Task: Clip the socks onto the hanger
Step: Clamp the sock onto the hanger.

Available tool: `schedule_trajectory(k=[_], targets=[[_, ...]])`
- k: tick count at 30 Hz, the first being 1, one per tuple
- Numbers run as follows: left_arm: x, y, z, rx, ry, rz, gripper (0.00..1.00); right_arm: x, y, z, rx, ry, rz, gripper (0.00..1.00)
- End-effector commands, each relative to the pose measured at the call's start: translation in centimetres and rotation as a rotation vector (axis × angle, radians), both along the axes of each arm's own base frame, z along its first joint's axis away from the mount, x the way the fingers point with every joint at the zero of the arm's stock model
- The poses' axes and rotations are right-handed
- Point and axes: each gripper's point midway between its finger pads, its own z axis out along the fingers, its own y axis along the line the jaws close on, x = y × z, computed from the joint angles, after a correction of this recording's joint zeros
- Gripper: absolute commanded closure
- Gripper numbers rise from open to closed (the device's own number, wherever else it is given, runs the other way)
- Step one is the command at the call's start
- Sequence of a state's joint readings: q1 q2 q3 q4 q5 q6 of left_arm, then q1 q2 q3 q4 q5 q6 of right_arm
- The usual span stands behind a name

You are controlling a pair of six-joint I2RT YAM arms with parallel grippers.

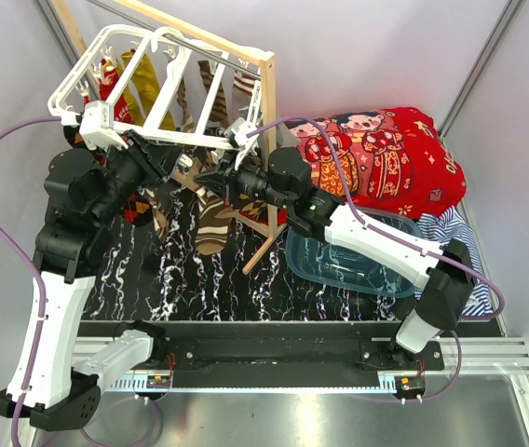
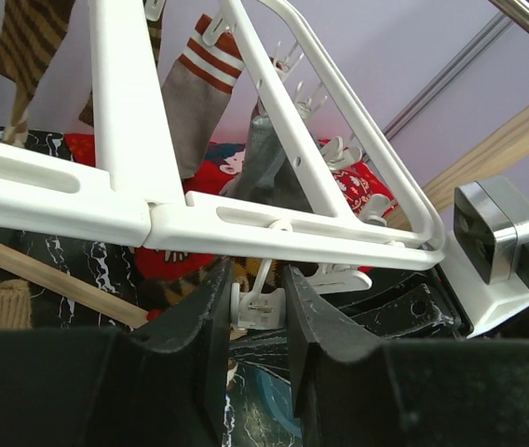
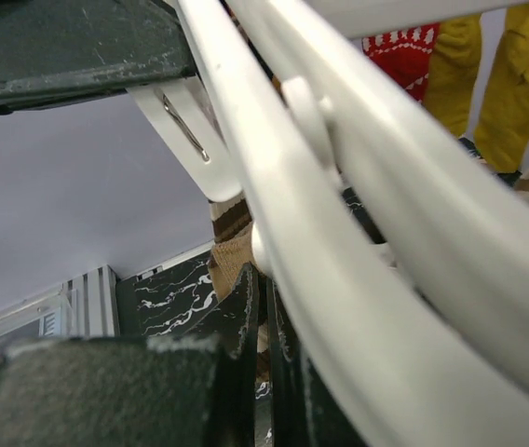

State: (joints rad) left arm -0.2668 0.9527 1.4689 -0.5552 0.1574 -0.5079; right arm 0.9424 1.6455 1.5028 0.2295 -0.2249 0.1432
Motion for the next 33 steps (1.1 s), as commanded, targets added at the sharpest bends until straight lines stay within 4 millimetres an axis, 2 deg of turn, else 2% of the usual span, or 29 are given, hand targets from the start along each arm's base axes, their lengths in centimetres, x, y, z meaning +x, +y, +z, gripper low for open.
schedule_trajectory(k=[1, 7, 20, 33], targets=[[-0.8, -0.8, 0.4, -0.020, -0.017, -0.052, 1.00, 0.3, -0.4, 4.2, 0.087, -0.065, -0.025, 1.00], [-0.2, -1.2, -0.6, -0.010, 0.008, -0.066, 1.00, -0.6, -1.0, 6.0, 0.113, -0.110, -0.002, 1.00], [0.1, -1.2, -0.9, 0.003, 0.010, -0.065, 1.00, -1.5, -1.6, 7.5, 0.142, -0.136, 0.023, 1.00], [-0.4, -1.9, -0.2, -0.023, 0.002, -0.109, 1.00, -1.3, -1.2, 7.4, 0.130, -0.140, 0.028, 1.00]])
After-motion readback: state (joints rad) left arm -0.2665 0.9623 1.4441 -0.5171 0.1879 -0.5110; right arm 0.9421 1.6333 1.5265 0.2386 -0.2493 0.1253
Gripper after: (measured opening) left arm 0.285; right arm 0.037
